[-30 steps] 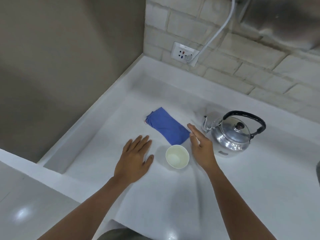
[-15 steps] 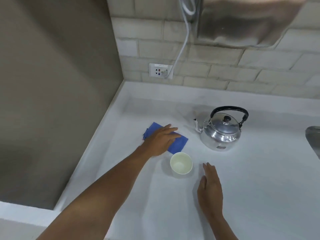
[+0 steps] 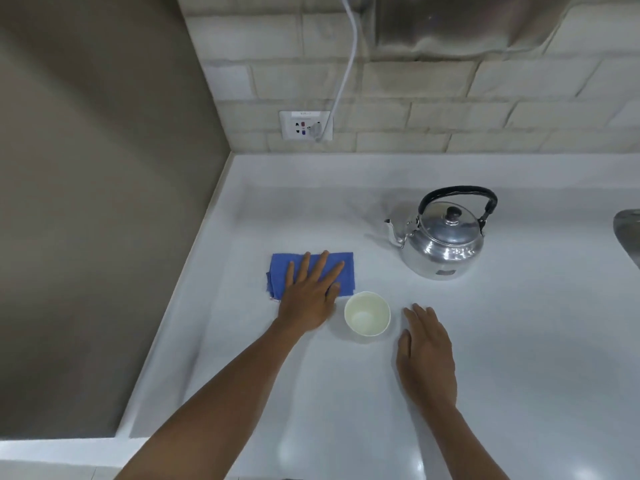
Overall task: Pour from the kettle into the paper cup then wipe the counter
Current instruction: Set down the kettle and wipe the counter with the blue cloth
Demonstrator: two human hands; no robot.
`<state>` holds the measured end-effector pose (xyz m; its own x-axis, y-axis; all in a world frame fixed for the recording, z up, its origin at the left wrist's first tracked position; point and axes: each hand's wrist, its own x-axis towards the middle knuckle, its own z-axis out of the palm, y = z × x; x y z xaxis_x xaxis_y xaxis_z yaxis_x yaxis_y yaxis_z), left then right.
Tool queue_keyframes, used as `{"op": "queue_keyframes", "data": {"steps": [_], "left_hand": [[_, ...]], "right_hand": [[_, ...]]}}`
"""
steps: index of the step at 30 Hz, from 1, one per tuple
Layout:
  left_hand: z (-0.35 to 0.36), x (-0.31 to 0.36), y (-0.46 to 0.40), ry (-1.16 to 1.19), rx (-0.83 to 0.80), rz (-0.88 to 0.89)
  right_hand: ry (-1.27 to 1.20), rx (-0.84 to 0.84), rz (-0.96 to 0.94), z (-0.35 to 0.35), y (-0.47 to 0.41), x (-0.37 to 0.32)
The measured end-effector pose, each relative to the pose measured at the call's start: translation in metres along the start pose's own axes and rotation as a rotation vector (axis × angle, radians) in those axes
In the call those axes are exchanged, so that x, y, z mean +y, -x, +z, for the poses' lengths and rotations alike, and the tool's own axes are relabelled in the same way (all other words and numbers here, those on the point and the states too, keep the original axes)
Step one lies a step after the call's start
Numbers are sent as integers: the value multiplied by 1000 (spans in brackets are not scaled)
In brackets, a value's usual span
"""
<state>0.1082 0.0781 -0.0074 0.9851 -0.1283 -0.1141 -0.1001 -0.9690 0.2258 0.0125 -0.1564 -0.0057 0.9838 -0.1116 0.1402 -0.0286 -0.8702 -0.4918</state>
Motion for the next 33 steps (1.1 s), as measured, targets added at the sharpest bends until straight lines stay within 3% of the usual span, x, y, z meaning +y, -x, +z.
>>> {"op": "queue_keyframes", "data": {"steps": [6, 12, 17, 22, 24, 26, 29, 33], "left_hand": [[13, -5, 48, -38, 65, 60], [-13, -13, -21, 43, -31, -128], [-26, -3, -23, 11, -65, -228], [-33, -1, 13, -230, -73, -308], [-41, -11, 14, -289, 30, -248], [-38, -22, 6, -300, 122, -54], [-23, -33, -3, -265, 30, 260], [-11, -23, -15, -249, 36, 260]], "right_hand": [[17, 4, 7, 4, -1, 1], [10, -21, 23, 6, 0, 3], [2, -34, 43, 6, 0, 4], [-1, -34, 50, 5, 1, 2], [3, -33, 46, 5, 0, 2], [4, -28, 42, 5, 0, 2], [20, -4, 36, 7, 0, 2], [124, 3, -5, 10, 0, 0]]}}
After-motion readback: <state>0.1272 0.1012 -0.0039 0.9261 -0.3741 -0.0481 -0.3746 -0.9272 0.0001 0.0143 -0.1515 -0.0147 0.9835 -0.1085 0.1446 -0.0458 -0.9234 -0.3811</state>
